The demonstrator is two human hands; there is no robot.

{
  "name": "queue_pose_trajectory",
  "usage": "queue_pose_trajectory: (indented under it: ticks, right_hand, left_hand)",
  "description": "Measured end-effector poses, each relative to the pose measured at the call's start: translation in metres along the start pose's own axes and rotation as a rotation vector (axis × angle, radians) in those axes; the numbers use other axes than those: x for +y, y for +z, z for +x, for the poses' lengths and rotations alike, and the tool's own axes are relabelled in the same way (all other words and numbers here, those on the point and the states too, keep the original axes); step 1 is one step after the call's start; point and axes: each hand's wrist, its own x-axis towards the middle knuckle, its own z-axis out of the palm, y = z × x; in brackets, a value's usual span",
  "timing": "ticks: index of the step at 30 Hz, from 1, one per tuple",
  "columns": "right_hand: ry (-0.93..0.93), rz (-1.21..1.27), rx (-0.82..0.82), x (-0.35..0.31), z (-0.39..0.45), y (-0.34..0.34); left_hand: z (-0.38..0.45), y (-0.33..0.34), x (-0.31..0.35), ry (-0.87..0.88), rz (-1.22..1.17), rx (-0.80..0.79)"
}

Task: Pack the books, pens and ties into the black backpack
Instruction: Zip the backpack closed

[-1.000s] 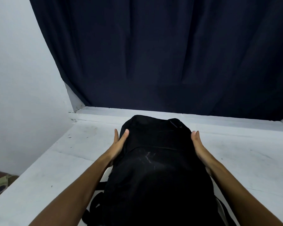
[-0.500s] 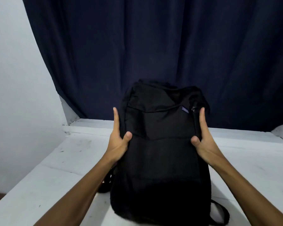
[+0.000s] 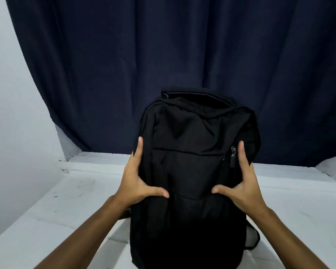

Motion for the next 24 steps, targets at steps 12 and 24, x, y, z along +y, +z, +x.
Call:
queue_pose_trajectory:
  ticks: [12,24]
  right_hand:
    - [0.067,-0.101,0.07,0.055,0.095,-0.008]
    - [-0.547,-0.666,0.282,0.019,0.094,0.016]
  left_hand:
    - [0.111,0.034,-0.066,-0.041,0.158,-0.092]
    - [0.123,0.064,-0.024,0.803,0.764,0.069]
